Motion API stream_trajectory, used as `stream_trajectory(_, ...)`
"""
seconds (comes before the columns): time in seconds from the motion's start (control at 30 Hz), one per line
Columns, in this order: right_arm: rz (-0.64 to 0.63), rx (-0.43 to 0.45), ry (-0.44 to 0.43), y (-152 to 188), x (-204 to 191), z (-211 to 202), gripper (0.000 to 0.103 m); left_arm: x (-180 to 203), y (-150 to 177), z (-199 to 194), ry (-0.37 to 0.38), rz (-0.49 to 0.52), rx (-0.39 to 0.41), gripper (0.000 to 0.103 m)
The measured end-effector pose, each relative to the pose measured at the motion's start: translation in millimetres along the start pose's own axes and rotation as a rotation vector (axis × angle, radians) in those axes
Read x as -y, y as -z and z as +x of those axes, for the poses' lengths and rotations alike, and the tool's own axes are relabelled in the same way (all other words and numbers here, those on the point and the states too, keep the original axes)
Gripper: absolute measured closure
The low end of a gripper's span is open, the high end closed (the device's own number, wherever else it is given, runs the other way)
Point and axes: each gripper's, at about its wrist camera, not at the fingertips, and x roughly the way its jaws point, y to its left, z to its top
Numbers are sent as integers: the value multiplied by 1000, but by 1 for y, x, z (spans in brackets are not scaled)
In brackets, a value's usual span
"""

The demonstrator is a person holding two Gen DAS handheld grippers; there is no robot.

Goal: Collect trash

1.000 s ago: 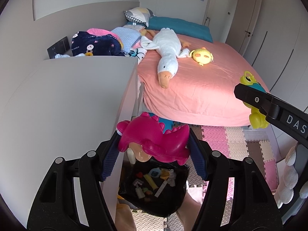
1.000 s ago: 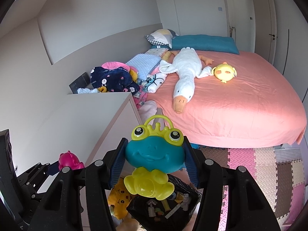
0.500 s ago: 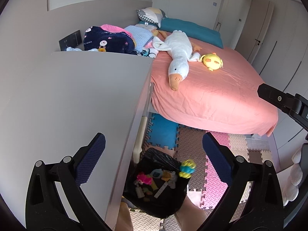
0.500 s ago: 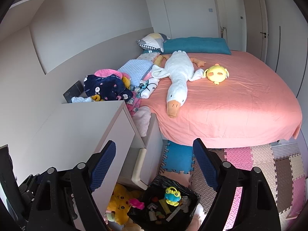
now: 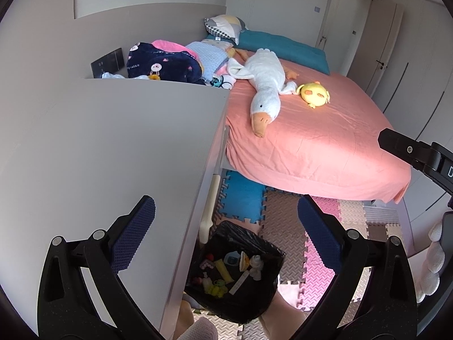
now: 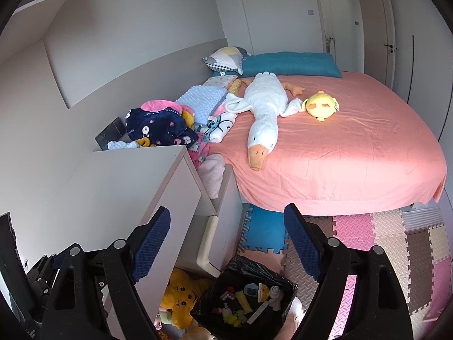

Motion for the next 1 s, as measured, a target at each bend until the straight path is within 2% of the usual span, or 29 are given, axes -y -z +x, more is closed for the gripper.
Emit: stream_trajectory(1.0, -14, -2, -17, 1, -3, -2, 21, 2, -2, -5, 26, 19, 12, 6)
